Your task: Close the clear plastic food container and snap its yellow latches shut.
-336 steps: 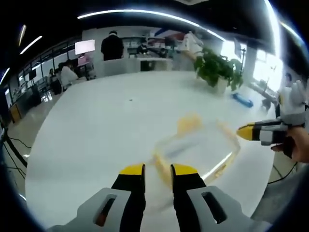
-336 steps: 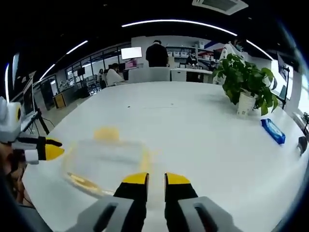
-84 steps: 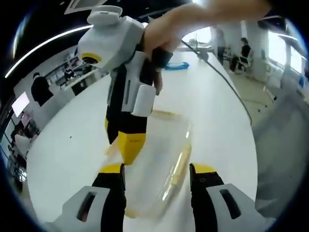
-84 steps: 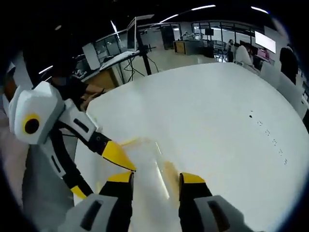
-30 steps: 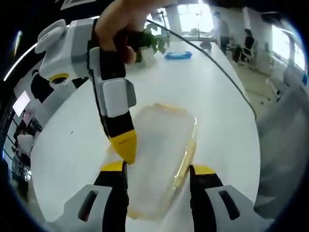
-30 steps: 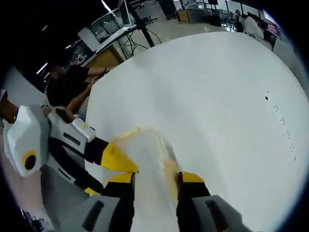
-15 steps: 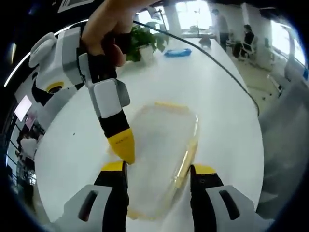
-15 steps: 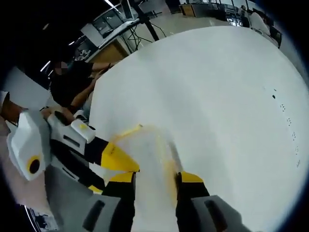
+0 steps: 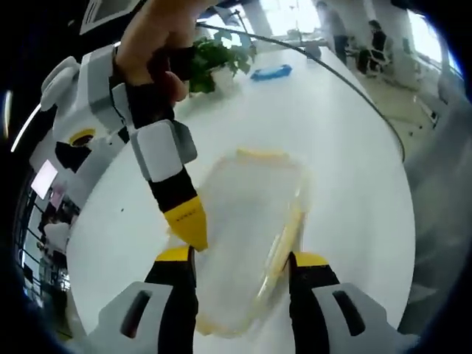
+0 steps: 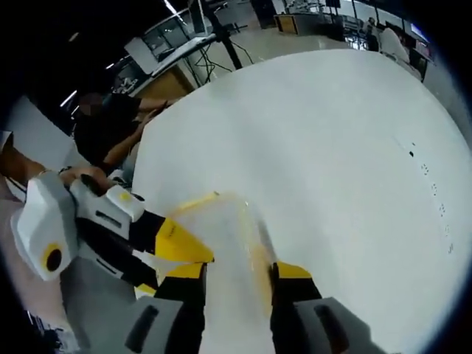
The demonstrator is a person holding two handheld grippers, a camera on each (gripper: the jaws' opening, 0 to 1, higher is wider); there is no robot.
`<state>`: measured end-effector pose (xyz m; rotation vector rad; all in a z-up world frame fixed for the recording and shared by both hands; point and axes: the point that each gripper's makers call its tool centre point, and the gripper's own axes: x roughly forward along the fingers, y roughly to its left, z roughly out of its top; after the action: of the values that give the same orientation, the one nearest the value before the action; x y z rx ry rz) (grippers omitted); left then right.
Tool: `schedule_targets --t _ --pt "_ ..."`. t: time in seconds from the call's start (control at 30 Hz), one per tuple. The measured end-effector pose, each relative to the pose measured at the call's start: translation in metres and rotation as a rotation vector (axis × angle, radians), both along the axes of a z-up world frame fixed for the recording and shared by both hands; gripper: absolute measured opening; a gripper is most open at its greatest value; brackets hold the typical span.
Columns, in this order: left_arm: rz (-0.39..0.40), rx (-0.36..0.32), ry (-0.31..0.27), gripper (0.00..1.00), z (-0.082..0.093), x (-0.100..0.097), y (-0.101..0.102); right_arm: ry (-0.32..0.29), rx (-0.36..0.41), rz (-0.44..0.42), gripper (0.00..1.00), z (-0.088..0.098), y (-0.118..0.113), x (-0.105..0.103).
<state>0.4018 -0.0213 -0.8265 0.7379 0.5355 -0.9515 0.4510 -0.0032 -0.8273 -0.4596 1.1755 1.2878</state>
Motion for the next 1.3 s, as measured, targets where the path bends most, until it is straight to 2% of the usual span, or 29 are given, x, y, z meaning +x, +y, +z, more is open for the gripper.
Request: schedule_targets --t 0.37,0.47,0.63,0.9,1.0,1.07,1.1,1.13,1.2,1.3 --pt "0.001 0.010 0.006 0.46 0.001 0.000 0.000 -0.086 -0.046 -0.007 0.32 0.004 0.000 -0.002" --pt "-0.003 0.007 0.008 0.46 0.001 -0.001 0.000 -0.130 -0.051 -0.009 0.32 0.005 0.001 -0.003" --pt "-0.007 0.026 0.012 0.47 0.002 -0.001 0.000 -0.237 -0.052 0.009 0.31 0.009 0.001 -0.003" --pt "-0.014 0.020 0.008 0.47 0.002 -0.001 0.000 -0.288 -0.037 -0.017 0.30 0.011 -0.001 -0.003" --pt "-0.029 0.029 -0.005 0.47 0.002 -0.002 0.000 -0.352 -0.042 0.011 0.29 0.013 0.001 -0.005" --pt "-0.027 0.026 -0.002 0.47 0.003 -0.002 0.000 -0.366 -0.047 0.009 0.26 0.014 0.003 -0.007" --pt "-0.027 0.026 0.000 0.48 0.003 -0.002 -0.001 -0.330 -0.032 -0.047 0.21 0.014 0.006 -0.013" --pt "-0.022 0.027 0.006 0.48 0.004 -0.003 0.001 -0.385 -0.064 0.010 0.21 0.016 -0.001 -0.005" --pt "-0.027 0.014 0.011 0.48 0.005 -0.003 0.001 -0.370 -0.056 -0.001 0.21 0.016 0.003 -0.009" --pt "-0.039 0.012 0.008 0.48 0.005 -0.004 0.000 -0.395 -0.064 -0.025 0.21 0.018 0.002 -0.010"
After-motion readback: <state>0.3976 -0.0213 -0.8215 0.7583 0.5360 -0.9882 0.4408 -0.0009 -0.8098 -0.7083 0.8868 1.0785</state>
